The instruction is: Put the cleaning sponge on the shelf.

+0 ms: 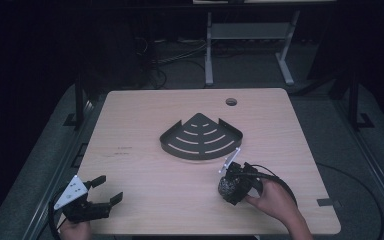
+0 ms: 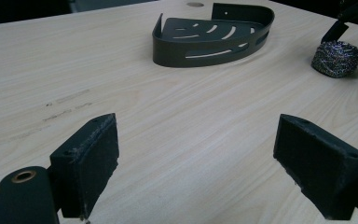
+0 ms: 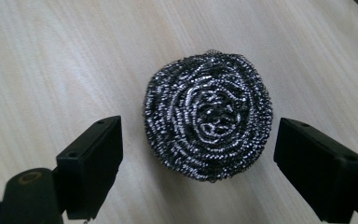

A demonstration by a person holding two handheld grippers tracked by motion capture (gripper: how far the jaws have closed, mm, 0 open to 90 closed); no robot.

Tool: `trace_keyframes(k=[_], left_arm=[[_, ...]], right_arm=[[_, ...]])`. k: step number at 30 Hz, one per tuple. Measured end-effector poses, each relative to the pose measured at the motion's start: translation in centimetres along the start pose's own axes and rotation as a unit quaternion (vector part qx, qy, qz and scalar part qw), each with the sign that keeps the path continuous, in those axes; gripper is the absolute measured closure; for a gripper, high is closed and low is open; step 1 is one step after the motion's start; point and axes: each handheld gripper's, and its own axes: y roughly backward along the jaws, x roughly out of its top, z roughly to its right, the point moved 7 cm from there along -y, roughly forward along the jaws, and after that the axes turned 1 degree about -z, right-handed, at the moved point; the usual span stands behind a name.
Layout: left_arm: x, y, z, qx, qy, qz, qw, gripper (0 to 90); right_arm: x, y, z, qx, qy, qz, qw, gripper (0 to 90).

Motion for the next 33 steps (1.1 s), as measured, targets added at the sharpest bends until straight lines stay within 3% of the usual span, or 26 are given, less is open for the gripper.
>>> trace_keyframes(k=[10, 20, 24, 33], left_arm=[[0.1, 0.0, 0.0, 0.0, -0.001, 0.001, 1.0, 13.3], [0.1, 0.2, -0.1, 0.0, 0.002, 0.006, 1.0, 13.3], [0.1, 0.2, -0.2, 0.001, 0.001, 0.005, 1.0, 13.3], [0.1, 0.2, -0.2, 0.001, 0.003, 0.006, 1.0, 13.3]], right_arm=[[0.7, -0.5, 0.3, 0.0, 0.002, -0.014, 0.9999, 15.9], [1.2, -0.7, 0.4, -0.004, 0.01, -0.031, 0.9995, 23.0], [1.3, -0.8, 0.2, 0.004, 0.019, -0.034, 0.9992, 29.8], [1.3, -0.8, 0.2, 0.01, 0.019, -0.034, 0.9992, 32.3]])
